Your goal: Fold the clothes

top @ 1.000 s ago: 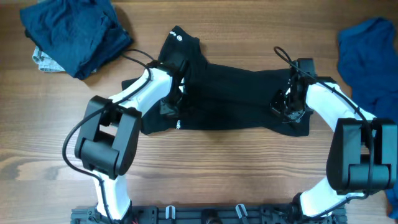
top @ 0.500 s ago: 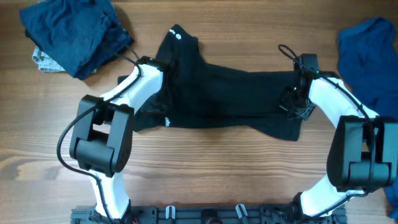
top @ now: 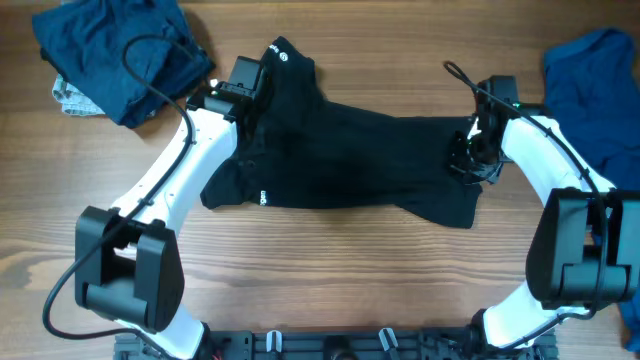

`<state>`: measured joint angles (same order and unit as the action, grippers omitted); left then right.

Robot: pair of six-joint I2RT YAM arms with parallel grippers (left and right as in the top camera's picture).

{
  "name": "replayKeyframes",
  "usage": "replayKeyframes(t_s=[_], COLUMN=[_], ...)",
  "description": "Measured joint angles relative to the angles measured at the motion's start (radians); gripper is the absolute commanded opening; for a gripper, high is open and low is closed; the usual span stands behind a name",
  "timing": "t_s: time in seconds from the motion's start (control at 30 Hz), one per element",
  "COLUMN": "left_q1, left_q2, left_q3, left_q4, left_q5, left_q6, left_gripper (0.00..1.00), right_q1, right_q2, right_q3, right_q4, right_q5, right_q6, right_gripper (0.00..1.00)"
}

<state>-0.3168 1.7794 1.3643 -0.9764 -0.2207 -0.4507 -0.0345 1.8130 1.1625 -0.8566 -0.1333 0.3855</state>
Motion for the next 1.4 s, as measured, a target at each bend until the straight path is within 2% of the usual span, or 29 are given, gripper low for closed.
replayKeyframes(t_s=[0.07,0.1,0.13,0.17,0.23,0.3,0.33,0.53,0.7,0.9,1.2,1.4], left_q1=[0.002,0.003,0.003,0.003,0.003,0.003,0.003,0.003,0.031,0.119,0.119,0.114], left_q2=[0.0,0.002,0.002,0.002,0.003,0.003,0.005,0.006,0.023,0.152,0.351,0.486], left_q3=[0.0,0.0,0.0,-0.001,-0.002,0.006,0.02,0.199,0.258,0.353,0.641,0.655], left_q4=[-0.01,-0.013,-0.009,0.01,0.063,0.078,0.069,0.092,0.148,0.16,0.177,0.283], left_q5=[0.077,0.135,0.157,0.199,0.225,0.25,0.258,0.282,0.328,0.472,0.612,0.645], left_q6=[0.0,0.0,0.0,0.011,0.032,0.053,0.06,0.082,0.089,0.092,0.11,0.112], left_gripper=[0.56,0.61,0.72,0.79,0.88,1.0,1.0,1.0,0.99,0.99,0.99,0.99], right_q1=[0.0,0.0,0.0,0.0,0.0,0.0,0.0,0.0,-0.024,-0.086,-0.086,-0.086], right_q2=[0.0,0.0,0.0,0.0,0.0,0.0,0.0,-0.001,-0.001,-0.001,0.021,0.119], right_q3=[0.0,0.0,0.0,0.0,0.0,0.011,0.028,0.249,0.38,0.398,0.4,0.401], right_q4=[-0.02,-0.051,-0.053,-0.042,-0.006,0.013,0.002,-0.019,0.013,0.005,0.003,-0.081], right_q5=[-0.038,-0.054,-0.067,-0.073,-0.088,-0.121,-0.13,-0.154,-0.147,-0.145,-0.109,-0.101], right_q6=[-0.015,-0.021,-0.025,-0.028,-0.03,-0.053,-0.067,-0.1,-0.101,-0.104,-0.156,-0.162], right_gripper=[0.16,0.19,0.36,0.58,0.77,0.88,0.98,1.0,0.99,0.99,1.0,0.99])
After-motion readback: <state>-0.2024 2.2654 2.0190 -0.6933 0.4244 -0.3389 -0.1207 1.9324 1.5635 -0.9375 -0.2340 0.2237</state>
